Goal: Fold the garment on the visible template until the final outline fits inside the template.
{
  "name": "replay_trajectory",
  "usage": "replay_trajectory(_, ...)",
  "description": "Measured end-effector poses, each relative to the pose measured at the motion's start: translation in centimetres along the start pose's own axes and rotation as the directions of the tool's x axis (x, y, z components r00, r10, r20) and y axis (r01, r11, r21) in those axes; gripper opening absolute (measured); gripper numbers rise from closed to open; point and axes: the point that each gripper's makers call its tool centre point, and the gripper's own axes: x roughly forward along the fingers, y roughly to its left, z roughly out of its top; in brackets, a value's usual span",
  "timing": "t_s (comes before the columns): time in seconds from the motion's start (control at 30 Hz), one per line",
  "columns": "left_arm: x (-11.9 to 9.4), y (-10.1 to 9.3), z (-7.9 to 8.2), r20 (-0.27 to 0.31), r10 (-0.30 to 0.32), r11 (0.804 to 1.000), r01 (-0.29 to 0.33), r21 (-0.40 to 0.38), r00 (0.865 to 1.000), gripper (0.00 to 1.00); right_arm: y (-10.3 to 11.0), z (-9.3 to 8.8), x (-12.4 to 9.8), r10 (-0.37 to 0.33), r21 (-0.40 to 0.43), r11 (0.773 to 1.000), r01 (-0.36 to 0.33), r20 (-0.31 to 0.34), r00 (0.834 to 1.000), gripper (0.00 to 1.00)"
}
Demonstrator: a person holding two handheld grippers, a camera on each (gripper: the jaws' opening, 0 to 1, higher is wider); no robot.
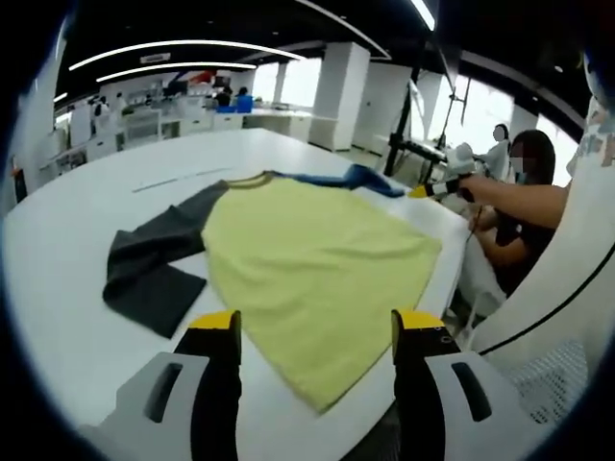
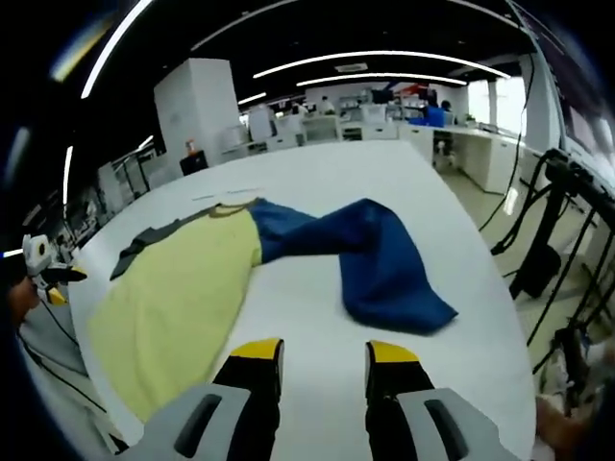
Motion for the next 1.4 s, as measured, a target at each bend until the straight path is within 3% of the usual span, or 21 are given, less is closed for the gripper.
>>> replay_trajectory(0.57,0.1,0.2,-0.2,-0.012,0.010,1.000,-0.010,-0.026,1.000,0.59,-2.1,1.5,2.5,-0.034,0.031,0.999,0.034,0.011,0.999,0.28)
replay_trajectory(0.8,0.2,0.6,0.5,0.015,0.007,0.997,-0.006,-0.073,1.000,0.58,-2.8,1.2,3.6,-0.045,0.033,0.998,0.046,-0.012,0.999,0.26)
replay_trajectory(1.4,0.6,1.1,-0.2,-0.008,0.019,0.996,-0.020,-0.082,1.000,0.57,-4.0,0.5,4.4,-0.099,-0.102,0.990,0.093,-0.050,0.994,0.11)
